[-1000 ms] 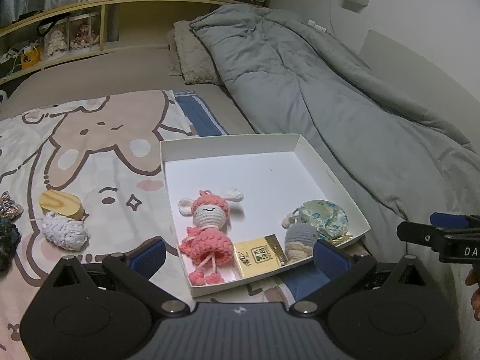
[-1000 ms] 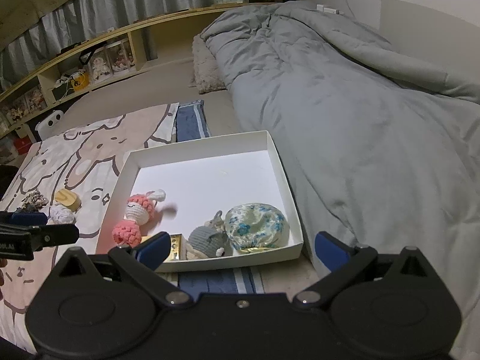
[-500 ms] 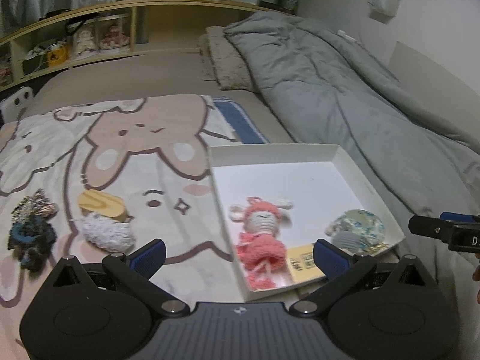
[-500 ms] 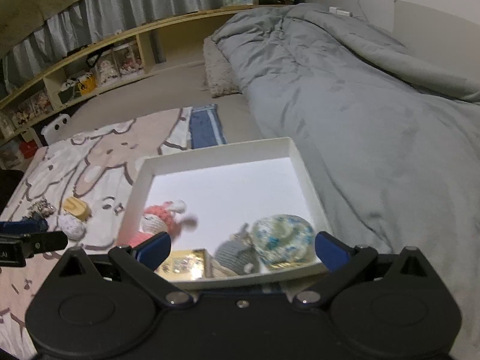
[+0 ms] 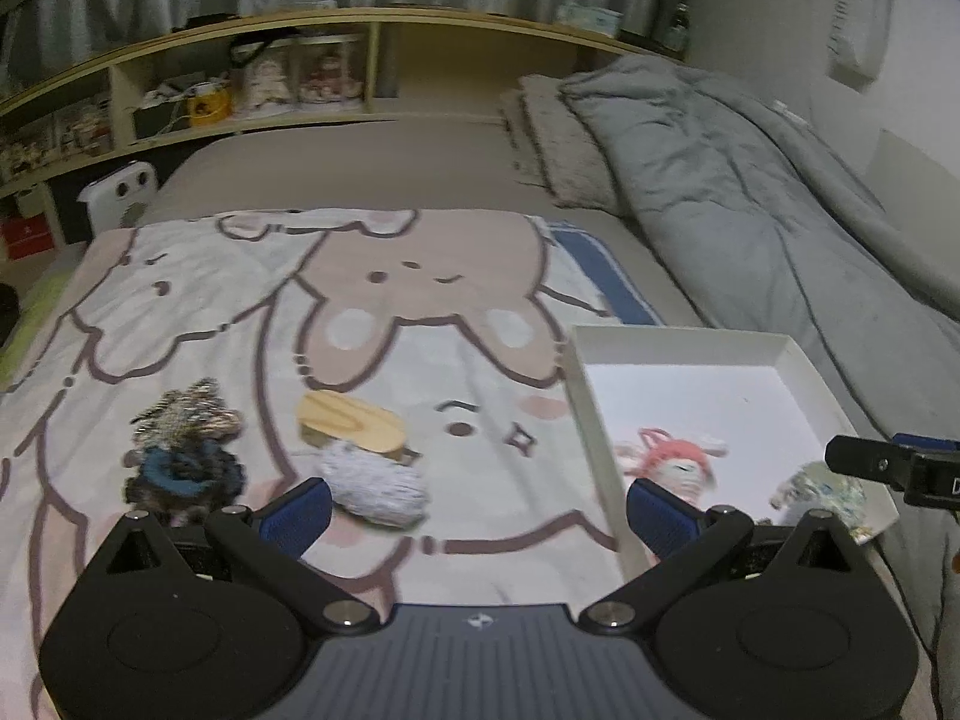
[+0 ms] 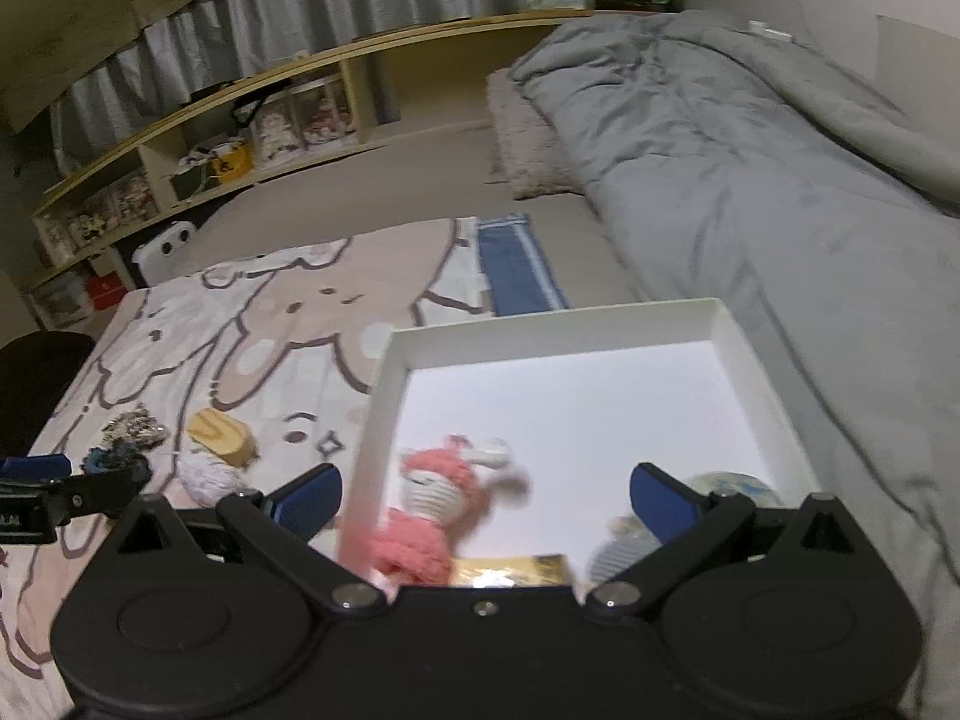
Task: Organize objects
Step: 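Withdraw both grippers from the box back toward the remaining toys, then grasp the dark blue-brown crochet piece with the left gripper while the right gripper grasps the white crochet ball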
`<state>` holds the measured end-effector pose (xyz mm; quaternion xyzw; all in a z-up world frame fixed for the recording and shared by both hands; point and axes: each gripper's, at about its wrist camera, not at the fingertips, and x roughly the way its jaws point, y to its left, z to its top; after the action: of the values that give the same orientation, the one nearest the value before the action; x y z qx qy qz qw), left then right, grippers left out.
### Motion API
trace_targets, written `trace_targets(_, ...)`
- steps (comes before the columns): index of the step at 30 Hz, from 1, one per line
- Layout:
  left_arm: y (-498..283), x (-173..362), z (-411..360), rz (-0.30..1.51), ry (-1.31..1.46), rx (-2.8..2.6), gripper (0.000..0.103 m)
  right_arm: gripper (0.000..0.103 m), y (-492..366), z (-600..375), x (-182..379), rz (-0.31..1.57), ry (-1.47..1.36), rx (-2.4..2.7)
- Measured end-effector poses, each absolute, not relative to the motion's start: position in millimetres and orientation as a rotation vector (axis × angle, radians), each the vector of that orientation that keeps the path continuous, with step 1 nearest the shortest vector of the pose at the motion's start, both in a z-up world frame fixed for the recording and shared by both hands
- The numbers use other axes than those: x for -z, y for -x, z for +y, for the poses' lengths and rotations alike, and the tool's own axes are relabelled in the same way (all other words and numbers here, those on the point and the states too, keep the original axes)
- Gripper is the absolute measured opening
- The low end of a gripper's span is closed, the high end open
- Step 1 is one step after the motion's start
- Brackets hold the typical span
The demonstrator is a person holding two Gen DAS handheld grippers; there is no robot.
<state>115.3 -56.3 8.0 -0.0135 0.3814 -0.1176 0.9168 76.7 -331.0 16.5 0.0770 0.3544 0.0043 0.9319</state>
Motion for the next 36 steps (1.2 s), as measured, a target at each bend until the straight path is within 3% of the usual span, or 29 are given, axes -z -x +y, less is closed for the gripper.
trace_targets(36,-165.9,14.4,86.3,0.756,0.064,-0.101,0.103,0.103,-169.2,-172.0,19.3,0.707,-0.156,-0.25)
